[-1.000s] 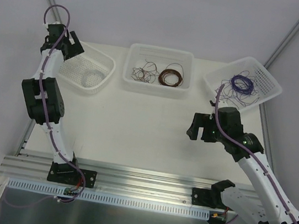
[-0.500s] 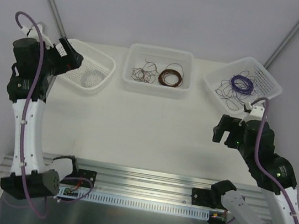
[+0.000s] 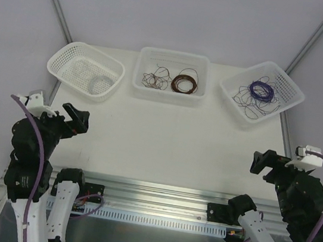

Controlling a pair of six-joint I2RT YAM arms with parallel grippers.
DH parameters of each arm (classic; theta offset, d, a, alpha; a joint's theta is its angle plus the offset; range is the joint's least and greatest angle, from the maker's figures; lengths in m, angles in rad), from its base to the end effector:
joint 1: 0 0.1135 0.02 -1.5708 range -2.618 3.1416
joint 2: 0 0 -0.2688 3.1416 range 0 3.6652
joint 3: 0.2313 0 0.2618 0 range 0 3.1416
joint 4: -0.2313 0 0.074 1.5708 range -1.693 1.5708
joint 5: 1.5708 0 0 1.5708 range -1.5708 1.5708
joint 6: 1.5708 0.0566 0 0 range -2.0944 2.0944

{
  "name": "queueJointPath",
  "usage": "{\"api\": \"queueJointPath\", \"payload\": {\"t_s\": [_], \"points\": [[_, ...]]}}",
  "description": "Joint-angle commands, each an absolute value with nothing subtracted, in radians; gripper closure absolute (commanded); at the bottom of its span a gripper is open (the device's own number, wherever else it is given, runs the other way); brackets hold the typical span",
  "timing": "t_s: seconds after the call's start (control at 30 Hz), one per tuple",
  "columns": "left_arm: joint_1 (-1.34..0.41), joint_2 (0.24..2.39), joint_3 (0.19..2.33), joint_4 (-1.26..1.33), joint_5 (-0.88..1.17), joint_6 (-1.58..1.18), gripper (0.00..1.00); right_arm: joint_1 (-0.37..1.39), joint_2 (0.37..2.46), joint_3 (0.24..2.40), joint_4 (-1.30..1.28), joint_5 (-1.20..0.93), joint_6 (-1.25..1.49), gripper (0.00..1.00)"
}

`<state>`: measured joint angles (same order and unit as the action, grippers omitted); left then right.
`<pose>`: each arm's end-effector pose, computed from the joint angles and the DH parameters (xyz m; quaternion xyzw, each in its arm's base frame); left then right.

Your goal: Untangle the cables

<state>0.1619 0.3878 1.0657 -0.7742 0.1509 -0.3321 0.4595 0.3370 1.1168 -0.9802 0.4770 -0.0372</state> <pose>0.0619 0.0015 0.4092 -0.1313 0.7282 -0.1126 0.6632 0.0358 -0.0113 0.3995 -0.0400 0.7660 -0.0500 0.6396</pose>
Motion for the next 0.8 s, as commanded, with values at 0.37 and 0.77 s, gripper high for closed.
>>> {"api": "queueJointPath", "payload": {"t_s": [0.37,0.77], "points": [[-0.067,0.121,0.964,-0.835,-0.218,-0.336,0.01,0.456,0.031,0.934,-0.928,0.581,-0.089,0.03],[-0.074,-0.123,0.761,-0.713,-0.204,-0.353,0.01,0.457,0.015,0.885,-0.919,0.601,-0.089,0.03]]}}
